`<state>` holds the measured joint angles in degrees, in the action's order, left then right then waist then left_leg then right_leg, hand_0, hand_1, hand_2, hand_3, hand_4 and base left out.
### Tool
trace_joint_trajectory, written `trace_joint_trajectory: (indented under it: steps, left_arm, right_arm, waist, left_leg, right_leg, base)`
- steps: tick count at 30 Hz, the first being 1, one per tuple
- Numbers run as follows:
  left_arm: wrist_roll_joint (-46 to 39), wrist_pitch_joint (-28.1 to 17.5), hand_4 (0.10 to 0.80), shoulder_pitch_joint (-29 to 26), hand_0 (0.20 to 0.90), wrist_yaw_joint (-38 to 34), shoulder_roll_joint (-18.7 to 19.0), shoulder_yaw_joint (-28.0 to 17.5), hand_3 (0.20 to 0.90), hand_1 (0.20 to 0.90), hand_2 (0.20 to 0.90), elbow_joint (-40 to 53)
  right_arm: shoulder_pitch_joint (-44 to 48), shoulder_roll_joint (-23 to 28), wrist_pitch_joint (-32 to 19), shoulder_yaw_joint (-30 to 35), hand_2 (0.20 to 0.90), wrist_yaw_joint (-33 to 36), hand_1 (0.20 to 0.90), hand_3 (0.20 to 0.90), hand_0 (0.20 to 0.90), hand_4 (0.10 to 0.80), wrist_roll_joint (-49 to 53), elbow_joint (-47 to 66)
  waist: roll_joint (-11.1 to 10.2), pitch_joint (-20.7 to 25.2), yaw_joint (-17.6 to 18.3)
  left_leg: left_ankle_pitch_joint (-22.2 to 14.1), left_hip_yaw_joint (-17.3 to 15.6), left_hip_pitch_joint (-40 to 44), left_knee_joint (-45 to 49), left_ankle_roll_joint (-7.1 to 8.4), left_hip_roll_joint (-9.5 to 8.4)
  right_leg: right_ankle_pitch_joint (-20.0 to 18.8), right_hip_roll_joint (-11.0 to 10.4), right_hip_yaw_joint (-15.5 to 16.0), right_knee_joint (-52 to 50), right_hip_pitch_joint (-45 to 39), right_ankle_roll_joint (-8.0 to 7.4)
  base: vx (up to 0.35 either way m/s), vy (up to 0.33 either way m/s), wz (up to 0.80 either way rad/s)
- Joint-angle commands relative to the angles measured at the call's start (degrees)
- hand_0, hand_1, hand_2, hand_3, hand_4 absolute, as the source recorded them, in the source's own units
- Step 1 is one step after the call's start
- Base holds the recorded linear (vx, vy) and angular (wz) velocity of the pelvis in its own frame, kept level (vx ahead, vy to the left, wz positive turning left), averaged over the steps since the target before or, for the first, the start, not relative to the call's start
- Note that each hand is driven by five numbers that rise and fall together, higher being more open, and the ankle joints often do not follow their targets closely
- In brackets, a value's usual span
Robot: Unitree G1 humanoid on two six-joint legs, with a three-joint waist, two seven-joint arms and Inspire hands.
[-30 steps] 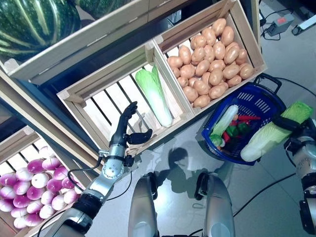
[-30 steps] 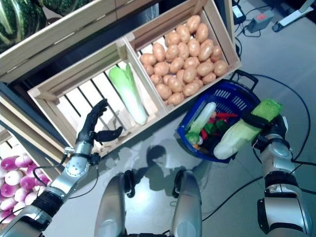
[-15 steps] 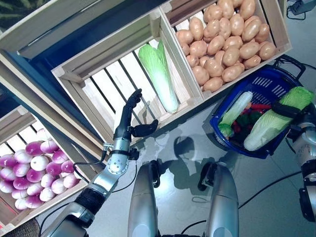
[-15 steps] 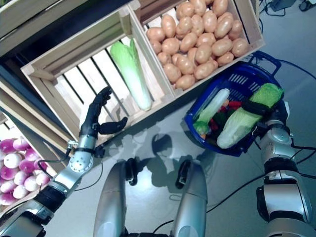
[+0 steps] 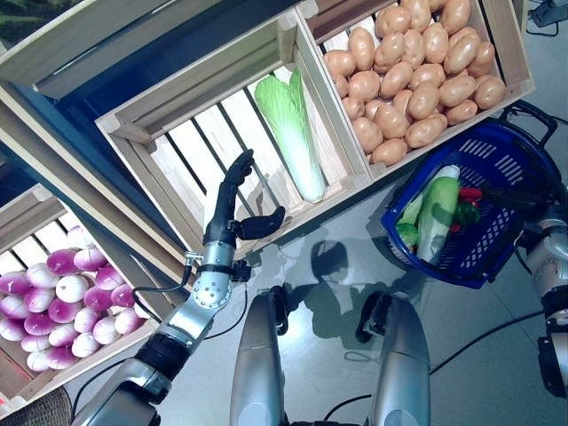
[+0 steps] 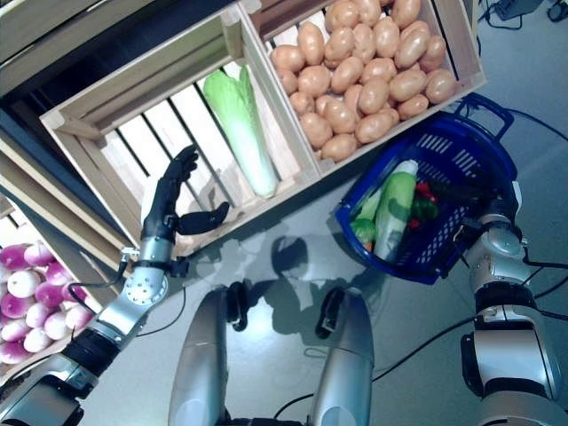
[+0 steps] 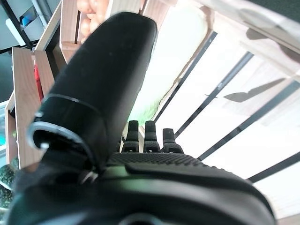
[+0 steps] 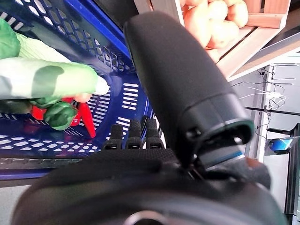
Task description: Put vegetables into the basket
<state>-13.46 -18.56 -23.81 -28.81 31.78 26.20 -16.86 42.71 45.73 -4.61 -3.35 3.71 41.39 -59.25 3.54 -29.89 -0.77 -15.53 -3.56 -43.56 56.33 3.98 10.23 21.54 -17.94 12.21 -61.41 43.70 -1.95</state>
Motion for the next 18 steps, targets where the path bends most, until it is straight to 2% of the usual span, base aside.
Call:
trace_joint_trajectory:
  steps: [1, 4, 10, 18]
  left_arm:
    - [-2.84, -6.61, 0.8, -5.28, 0.9, -0.92, 0.7, -3.13, 0.9, 0.9, 0.9, 5.09]
    - [-3.35, -5.84, 0.8, -6.06, 0.9, -0.99, 0.04, -3.39, 0.9, 0.9, 0.9, 4.79]
    - [-4.33, -3.71, 0.8, -6.85, 0.9, 0.17, -1.14, -3.88, 0.9, 0.9, 0.9, 4.96]
    - [-4.61, -0.74, 0.8, -3.99, 0.9, 0.37, -3.36, -6.03, 0.9, 0.9, 0.9, 5.37]
  right_arm:
    - [0.87, 3.13, -9.28, 1.84, 0.9, 1.11, 0.9, 0.9, 0.9, 0.8, 2.38, 3.06]
    - [-0.58, 1.92, -10.53, 2.73, 0.9, 2.37, 0.9, 0.9, 0.9, 0.8, 2.55, 3.93]
    - [-3.8, -1.01, -11.43, 2.61, 0.9, 0.5, 0.9, 0.9, 0.9, 0.8, 1.83, 9.13]
    - [-13.35, -9.16, -13.76, 1.45, 0.9, 0.81, 0.9, 0.9, 0.9, 0.8, 2.6, 21.77]
  waist:
    - [-2.64, 3.05, 0.71]
    - [-3.21, 3.44, 0.93]
    - [-4.41, 4.41, 1.4]
    - [-5.86, 7.14, 2.67]
  left_leg:
    - [-6.24, -2.76, 6.83, -2.28, -3.6, -0.09]
    - [-5.46, -3.05, 8.48, -4.4, -3.6, 0.26]
    - [-3.23, -3.86, 12.74, -9.73, -3.12, 1.05]
    - [1.14, -6.41, 21.24, -20.34, -1.86, 2.22]
  right_leg:
    - [-4.37, -0.17, -1.13, 6.37, -6.7, -0.42]
    - [-5.14, 0.14, -0.69, 8.32, -8.4, -0.73]
    - [-7.15, 1.2, 0.1, 14.01, -12.96, -1.21]
    - [-10.5, 4.39, 0.76, 26.23, -21.88, -1.44]
  base:
    - [0.017, -0.003, 0.05]
    - [0.016, -0.005, -0.01]
    - [0.031, -0.005, -0.07]
    - [0.047, -0.001, -0.14]
